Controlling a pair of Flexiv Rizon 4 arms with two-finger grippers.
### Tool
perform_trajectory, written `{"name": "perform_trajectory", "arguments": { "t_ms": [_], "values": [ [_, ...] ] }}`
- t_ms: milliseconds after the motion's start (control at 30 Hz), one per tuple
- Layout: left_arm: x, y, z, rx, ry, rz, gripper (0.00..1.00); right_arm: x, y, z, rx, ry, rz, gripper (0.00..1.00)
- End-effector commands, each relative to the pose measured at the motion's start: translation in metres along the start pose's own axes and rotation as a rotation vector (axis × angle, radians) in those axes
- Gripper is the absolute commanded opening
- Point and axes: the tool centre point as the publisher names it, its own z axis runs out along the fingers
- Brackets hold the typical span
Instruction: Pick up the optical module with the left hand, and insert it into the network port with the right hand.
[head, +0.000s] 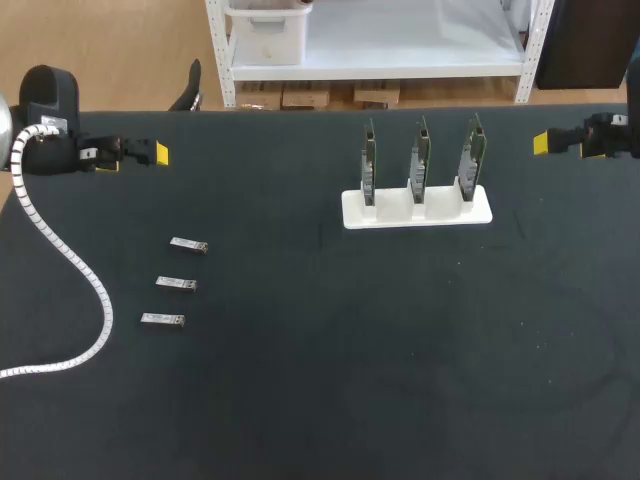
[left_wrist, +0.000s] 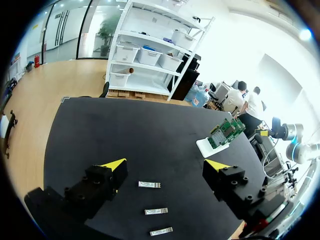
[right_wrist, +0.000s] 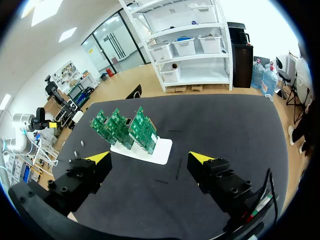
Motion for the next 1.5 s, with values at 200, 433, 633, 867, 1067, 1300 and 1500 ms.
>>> {"name": "perform_trajectory", "arguments": {
  "t_ms": [200, 433, 633, 867, 1067, 1300, 1500],
  "values": [
    [0.000, -0.001, 0.000, -0.004, 0.002, -0.001, 1.00, 0.000, 0.002, -0.001, 0.009, 0.000, 0.001, 1.00],
    [0.000, -0.001, 0.000, -0.004, 0.002, -0.001, 1.00, 0.000, 0.002, -0.001, 0.009, 0.000, 0.001, 1.00],
    [0.000, -0.001, 0.000, -0.004, 0.002, -0.001, 1.00, 0.000, 0.002, -0.001, 0.009, 0.000, 0.001, 1.00],
    [0.000, -0.001, 0.000, -0.004, 0.002, -0.001, 1.00, 0.000, 0.002, -0.001, 0.009, 0.000, 0.001, 1.00],
    [0.000, 0.000, -0.001, -0.007, 0.017, 0.081, 1.00, 0.000, 0.002, -0.001, 0.009, 0.000, 0.001, 1.00],
    [0.002, 0.012, -0.009, 0.010, 0.134, 0.613, 1.00, 0.000, 0.002, -0.001, 0.009, 0.000, 0.001, 1.00],
    [0.008, 0.026, -0.012, 0.067, 0.279, 0.941, 1.00, 0.000, 0.002, -0.001, 0.009, 0.000, 0.001, 1.00]
  ]
}}
